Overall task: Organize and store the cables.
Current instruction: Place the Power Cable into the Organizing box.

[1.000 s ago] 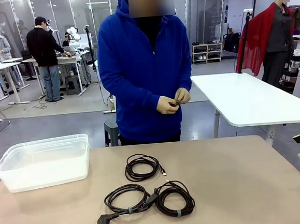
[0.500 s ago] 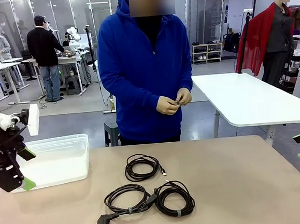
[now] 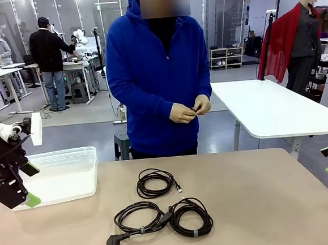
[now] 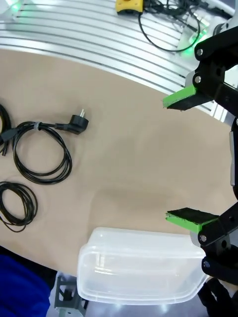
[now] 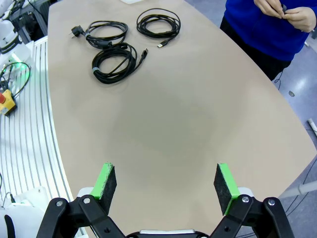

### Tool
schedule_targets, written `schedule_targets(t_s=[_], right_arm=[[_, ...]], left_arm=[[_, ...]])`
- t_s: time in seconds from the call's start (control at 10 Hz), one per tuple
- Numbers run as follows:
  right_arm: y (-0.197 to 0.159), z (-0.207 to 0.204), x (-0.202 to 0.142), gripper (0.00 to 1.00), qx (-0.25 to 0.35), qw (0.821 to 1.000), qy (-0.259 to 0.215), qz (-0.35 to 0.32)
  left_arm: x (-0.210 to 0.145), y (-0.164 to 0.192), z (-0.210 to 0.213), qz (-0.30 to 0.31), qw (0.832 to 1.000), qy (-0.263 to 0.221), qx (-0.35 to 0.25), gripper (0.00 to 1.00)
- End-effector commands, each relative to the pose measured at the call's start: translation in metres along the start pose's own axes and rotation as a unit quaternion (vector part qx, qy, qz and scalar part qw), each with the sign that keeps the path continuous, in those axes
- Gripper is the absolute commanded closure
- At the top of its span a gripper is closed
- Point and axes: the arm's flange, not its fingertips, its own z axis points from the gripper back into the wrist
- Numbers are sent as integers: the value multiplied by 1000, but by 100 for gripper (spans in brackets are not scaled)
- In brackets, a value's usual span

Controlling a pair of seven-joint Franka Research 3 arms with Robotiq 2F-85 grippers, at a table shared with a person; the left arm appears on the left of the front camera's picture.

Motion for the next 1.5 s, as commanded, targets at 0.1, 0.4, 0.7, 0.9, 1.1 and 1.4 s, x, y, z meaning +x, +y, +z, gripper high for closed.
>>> schedule_targets(t_s=[0.1, 0.4, 0.7, 0.9, 1.1, 1.4], right_arm=[[-1, 0, 1, 0, -1, 1000, -8, 1], [-1, 0, 1, 0, -1, 1000, -8, 1], [-1, 0, 1, 0, -1, 1000, -8, 1], [-1, 0, 1, 0, -1, 1000, -8, 1], [-1, 0, 1, 0, -1, 1000, -8, 1], [-1, 0, 1, 0, -1, 1000, -8, 1]], left_arm=[[0, 0, 0, 0, 1000, 0, 0, 0], [47, -1, -23, -40, 999, -12, 9, 0], [77, -15, -60, -54, 998, 10, -2, 0], [104, -27, -88, -75, 997, 28, 9, 0], [123, -35, -102, -92, 995, 44, 8, 0], [146, -36, -128, -104, 992, 65, -15, 0]])
